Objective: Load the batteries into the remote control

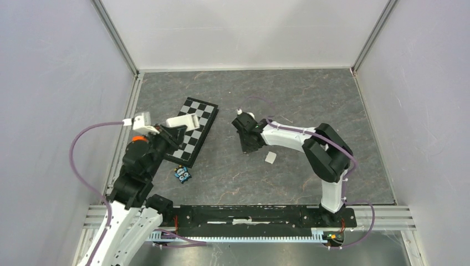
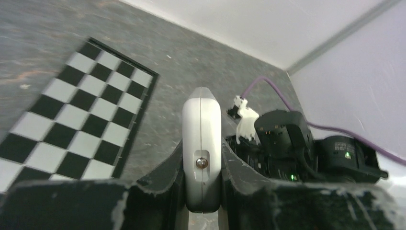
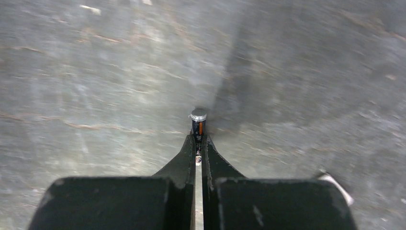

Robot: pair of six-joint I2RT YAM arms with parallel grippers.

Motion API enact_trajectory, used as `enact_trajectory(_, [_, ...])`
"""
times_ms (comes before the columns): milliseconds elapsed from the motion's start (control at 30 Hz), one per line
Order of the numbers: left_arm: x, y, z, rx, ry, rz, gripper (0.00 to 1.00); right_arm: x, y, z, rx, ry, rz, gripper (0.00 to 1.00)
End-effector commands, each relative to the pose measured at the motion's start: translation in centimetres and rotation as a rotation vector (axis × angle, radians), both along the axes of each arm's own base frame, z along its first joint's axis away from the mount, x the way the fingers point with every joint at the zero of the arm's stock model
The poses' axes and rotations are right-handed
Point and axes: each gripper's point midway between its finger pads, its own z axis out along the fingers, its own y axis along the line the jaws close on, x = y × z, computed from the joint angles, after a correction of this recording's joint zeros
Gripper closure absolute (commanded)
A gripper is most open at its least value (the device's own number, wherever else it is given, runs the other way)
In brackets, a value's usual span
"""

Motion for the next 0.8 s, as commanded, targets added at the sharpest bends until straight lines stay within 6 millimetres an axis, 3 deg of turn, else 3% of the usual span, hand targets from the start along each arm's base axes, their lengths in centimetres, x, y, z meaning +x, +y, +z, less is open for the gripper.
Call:
enact_trajectory(0, [0.9, -5.6, 0.7, -0.055, -0.069, -0.279, 0.98, 1.4, -2.9, 2.5, 0.036, -0.091, -0.018, 1.0])
enact_trajectory(133, [1.6, -9.5, -1.3, -0.137, -0.048, -0.463, 0.98, 1.5, -5.5, 4.9, 0.1, -0.156, -0.042, 1.0])
enact_trajectory(233, [2.0, -11.4, -2.8, -0.199, -0.026, -0.547, 0.98, 0.7, -6.2, 6.1, 0.193, -0.169, -0.045, 1.0])
enact_trajectory(367, [2.3, -13.1, -3.9, -0.283, -0.009, -0.626, 0.98, -0.6, -4.6, 8.3, 0.362, -0.168, -0.007, 1.0])
enact_trajectory(467, [2.5, -13.5, -5.0, -0.306, 0.021, -0.635, 0.98, -1.4, -2.8, 11.0, 0.504, -0.184, 0.035, 1.0])
enact_trajectory(600, [2.8, -13.7, -6.1, -0.333, 0.064, -0.63, 0.98, -1.3, -1.1, 15.4, 0.673, -0.259, 0.06, 1.0])
enact_trajectory(767, [3.6, -13.5, -7.4, -0.363, 0.122, -0.581, 0.98, -1.0, 0.5, 18.3, 0.772, -0.28, 0.109, 1.0])
